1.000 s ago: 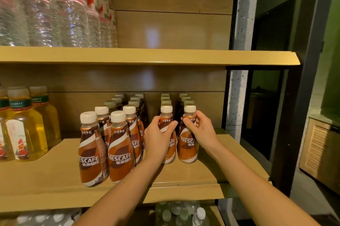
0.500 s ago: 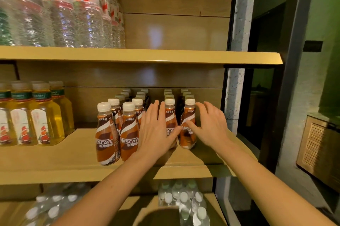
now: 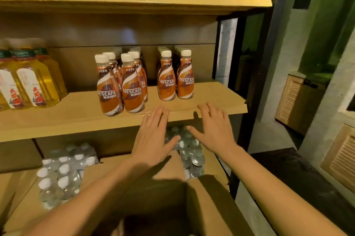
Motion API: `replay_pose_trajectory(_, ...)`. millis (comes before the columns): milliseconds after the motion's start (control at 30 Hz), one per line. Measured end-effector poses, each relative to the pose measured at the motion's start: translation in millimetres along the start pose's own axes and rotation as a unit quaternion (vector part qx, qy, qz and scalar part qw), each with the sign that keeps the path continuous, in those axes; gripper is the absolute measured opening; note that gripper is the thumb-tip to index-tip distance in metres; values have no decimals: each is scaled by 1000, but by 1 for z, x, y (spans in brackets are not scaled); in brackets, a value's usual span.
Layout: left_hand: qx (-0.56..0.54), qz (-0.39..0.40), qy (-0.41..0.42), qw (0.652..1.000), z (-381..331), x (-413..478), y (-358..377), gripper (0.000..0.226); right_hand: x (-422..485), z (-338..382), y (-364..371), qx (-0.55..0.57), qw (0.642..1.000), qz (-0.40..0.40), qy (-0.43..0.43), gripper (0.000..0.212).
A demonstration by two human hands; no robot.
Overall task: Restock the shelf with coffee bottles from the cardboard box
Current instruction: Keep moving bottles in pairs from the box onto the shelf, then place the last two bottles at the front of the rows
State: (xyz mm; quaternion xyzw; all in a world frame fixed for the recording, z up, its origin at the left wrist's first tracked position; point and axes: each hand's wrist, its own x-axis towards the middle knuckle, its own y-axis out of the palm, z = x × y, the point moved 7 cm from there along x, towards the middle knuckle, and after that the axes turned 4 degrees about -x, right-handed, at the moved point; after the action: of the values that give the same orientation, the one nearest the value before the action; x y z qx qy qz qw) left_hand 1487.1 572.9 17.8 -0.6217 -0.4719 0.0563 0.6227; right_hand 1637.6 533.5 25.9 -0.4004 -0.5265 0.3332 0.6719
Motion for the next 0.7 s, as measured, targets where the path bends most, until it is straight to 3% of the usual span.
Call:
replay_pose_trajectory(233,13,95,53,994,8,-32,49,96,-63,-1,49,-16,994,51,91,72)
replay_pose_trajectory(367,5,156,75,985,17,-65,81,85,-103,8,74,-33,987,75,140,70)
replay_pose_trajectory(500,-31,157,115,980,40,-95,113,81,-145,17,107,-40,968,129,211,71)
replay_pose_trajectory(700,-11,307,79,948,82,-129,183,81,-202,36,157,1,934,193,300,70)
